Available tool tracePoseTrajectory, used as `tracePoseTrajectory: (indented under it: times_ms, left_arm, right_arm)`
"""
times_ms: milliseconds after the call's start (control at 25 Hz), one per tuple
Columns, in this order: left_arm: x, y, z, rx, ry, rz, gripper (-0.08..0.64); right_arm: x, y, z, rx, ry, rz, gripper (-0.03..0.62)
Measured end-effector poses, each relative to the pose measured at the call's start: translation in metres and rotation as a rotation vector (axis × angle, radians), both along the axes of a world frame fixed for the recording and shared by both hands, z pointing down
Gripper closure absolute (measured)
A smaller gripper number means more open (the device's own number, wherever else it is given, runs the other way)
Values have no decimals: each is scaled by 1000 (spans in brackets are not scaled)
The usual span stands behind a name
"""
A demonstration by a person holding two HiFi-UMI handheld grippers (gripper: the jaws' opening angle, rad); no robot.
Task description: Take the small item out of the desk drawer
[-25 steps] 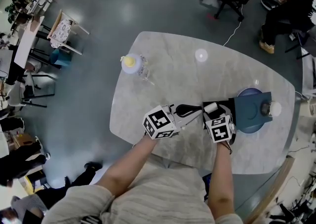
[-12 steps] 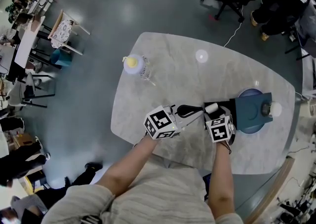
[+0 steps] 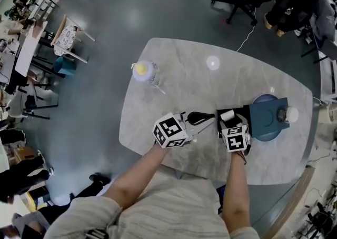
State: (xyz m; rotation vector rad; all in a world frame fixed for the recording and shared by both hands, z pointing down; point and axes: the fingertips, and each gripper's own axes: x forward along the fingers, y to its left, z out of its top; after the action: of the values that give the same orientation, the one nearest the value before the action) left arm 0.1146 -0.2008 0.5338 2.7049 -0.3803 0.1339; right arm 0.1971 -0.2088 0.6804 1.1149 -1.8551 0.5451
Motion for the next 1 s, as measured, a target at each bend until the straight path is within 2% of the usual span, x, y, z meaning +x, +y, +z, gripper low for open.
tracePoseTrajectory:
  times_ms: [440,760,1000]
  left_arm:
    - [4,5,-15,22,9,45,540]
    - [12,15,-28,47,17,89,540]
    - [15,23,-38,68,17,121,540]
  right_arm:
    - [13,6,-37,96,-48,110,353]
    - [21,15,-77,206,-97,187,353]
    - [20,20,-114,307,-169,232,354]
